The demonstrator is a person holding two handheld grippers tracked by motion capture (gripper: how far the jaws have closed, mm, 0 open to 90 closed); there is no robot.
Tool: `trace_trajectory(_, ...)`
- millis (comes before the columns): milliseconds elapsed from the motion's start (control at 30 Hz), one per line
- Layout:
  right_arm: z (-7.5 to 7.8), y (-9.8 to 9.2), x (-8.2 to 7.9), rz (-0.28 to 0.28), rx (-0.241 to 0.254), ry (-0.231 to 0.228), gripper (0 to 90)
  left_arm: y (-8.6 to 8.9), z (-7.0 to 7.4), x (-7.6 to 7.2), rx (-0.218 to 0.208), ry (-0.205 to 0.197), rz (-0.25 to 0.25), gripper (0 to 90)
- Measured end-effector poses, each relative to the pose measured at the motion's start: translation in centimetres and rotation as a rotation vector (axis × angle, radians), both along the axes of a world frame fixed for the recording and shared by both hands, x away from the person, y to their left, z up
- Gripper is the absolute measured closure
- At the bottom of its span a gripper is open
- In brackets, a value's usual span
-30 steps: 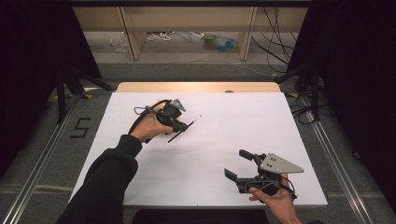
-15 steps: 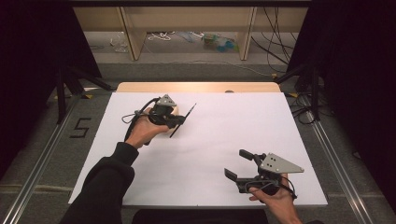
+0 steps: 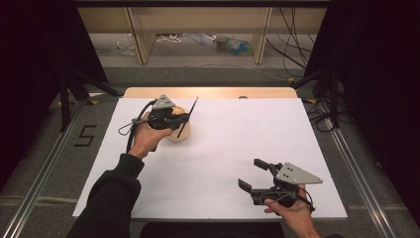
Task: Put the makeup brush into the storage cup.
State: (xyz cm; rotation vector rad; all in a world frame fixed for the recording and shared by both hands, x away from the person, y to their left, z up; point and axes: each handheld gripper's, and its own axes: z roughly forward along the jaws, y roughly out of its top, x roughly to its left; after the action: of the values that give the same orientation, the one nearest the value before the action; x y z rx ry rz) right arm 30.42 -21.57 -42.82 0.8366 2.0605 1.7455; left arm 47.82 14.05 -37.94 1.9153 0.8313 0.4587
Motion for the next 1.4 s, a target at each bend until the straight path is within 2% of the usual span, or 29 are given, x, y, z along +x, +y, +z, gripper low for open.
trace_trajectory(33,0.0,0.0,0.0,-0.001,-0.007,-0.002,16.0,0.2,0.1,0.0,-0.014,-0.001,0.015,85.3)
trace_trajectory(67,0.0,-0.1,0.2,-0.005,-0.013,-0.034,16.0,0.3,0.1,0.1,-0.022,-0.002,0.02,85.3)
trace_trajectory(233,0.0,-0.1,0.2,-0.005,-0.013,-0.035,16.0,1.1,0.5,0.4,-0.067,-0.032,0.08,85.3)
trace_trajectory(500,0.0,-0.1,0.2,-0.005,-0.013,-0.034,16.0,2.1,0.8,1.0,-0.119,-0.09,0.166,85.3)
trace_trajectory(600,0.0,0.0,0.0,0.0,-0.006,0.0,16.0,2.4,0.7,1.4,-0.139,-0.098,0.195,85.3)
trace_trajectory(633,0.0,-0.1,0.2,-0.003,-0.012,-0.029,16.0,2.5,0.6,1.6,-0.14,-0.102,0.2,85.3)
trace_trajectory(667,0.0,-0.1,0.2,-0.003,-0.012,-0.029,16.0,2.5,0.5,1.7,-0.145,-0.106,0.21,85.3)
trace_trajectory(700,0.0,0.0,0.0,0.001,-0.006,0.0,16.0,2.6,0.5,1.9,-0.152,-0.108,0.22,85.3)
trace_trajectory(767,0.0,0.0,0.0,0.001,-0.006,0.0,16.0,2.8,0.4,2.2,-0.165,-0.112,0.237,85.3)
trace_trajectory(800,0.0,0.0,0.0,0.001,-0.006,0.001,16.0,3.0,0.4,2.3,-0.16,-0.119,0.244,85.3)
trace_trajectory(933,0.0,0.0,0.0,0.001,-0.012,-0.001,16.0,3.0,0.2,2.8,-0.186,-0.12,0.267,85.3)
trace_trajectory(1233,0.0,0.0,0.0,0.003,-0.006,0.002,16.0,3.1,-0.2,3.6,-0.198,-0.158,0.307,85.3)
trace_trajectory(1300,0.0,0.0,0.0,0.003,-0.011,0.0,16.0,3.2,-0.5,3.9,-0.196,-0.155,0.311,85.3)
trace_trajectory(1333,0.2,-0.2,-0.1,-0.005,-0.049,0.012,16.0,3.1,-0.6,4.0,-0.197,-0.149,0.312,85.3)
trace_trajectory(1367,0.0,0.1,0.0,0.006,-0.002,0.0,16.0,3.1,-0.7,4.1,-0.195,-0.147,0.312,85.3)
trace_trajectory(1400,0.0,0.1,0.0,0.007,-0.002,-0.001,16.0,3.1,-0.8,4.2,-0.196,-0.143,0.315,85.3)
